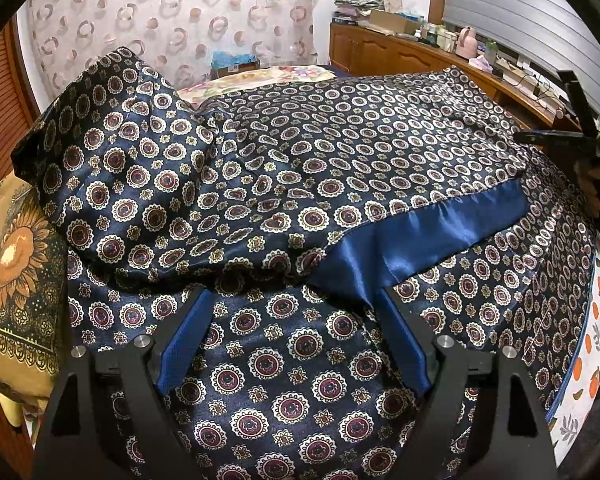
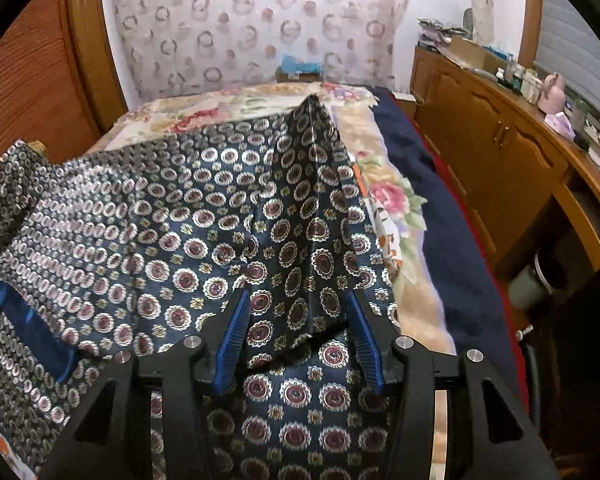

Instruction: Fold small clothes

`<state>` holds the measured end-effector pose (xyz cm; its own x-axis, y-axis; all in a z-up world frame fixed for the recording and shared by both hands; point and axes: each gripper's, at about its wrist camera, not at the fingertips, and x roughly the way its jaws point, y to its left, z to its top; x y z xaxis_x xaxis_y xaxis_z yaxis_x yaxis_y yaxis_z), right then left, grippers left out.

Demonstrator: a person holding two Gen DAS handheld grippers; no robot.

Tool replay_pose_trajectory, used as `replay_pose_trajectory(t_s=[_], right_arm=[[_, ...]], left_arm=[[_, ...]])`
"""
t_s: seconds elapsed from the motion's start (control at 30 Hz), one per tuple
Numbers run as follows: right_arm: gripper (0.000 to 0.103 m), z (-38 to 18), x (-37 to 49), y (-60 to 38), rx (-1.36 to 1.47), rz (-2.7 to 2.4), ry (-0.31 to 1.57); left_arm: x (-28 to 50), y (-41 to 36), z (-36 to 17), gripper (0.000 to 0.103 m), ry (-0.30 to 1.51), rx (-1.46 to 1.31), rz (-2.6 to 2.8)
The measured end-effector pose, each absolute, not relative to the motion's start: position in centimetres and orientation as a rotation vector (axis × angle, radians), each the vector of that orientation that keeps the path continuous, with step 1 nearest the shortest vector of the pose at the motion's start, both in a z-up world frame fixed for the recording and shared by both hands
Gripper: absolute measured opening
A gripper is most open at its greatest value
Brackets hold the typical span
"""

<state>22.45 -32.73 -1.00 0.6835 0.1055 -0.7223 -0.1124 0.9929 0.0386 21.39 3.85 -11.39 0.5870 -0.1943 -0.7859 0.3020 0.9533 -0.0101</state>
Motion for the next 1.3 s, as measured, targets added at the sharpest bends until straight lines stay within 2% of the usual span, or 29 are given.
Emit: replay_pose_trajectory(t_s=[0.37,0.53,0.67,0.77,0.83,1.2,1.27,1.3], right_arm=[[0.052,-1.0,21.5,-32.4,-0.038,0.118,0.778],[0.052,-1.5,22.3,-32.2,-0.042,0.119,0.779],[0.052,-1.6,22.6,-32.1,-0.047,0.12,0.779],[0.052,-1.6,22.6,-32.2,-0.047,0.12,0.778],[0.052,-1.6,22.6,-32.1,-0.047,0.12,0.778],[0.052,-1.6,22.6,-32.1,-0.048,0.122,0.775],[0.052,-1.6,22.6,-32.1,-0.049,0.122,0.775],[0.052,-1.6,22.6,-32.1,-0.049,0.122,0.775]], left_arm=[[21.5,3.8,-11.3,0.084,0.91,0.125,-0.272],[20.7,4.9,-9.2,0.072,0.865,0.095,-0.246],[20.1,6.6,-6.2,0.069,0.789,0.084,-0.189],[20.1,8.2,-4.6,0.062,0.741,0.087,-0.127],[20.6,9.5,-3.9,0.053,0.722,0.087,-0.08],[25.1,11.2,-2.5,0.052,0.671,0.18,0.02],[25.5,10.9,-2.9,0.047,0.679,0.194,0.01],[25.8,10.7,-3.1,0.039,0.686,0.202,0.011]])
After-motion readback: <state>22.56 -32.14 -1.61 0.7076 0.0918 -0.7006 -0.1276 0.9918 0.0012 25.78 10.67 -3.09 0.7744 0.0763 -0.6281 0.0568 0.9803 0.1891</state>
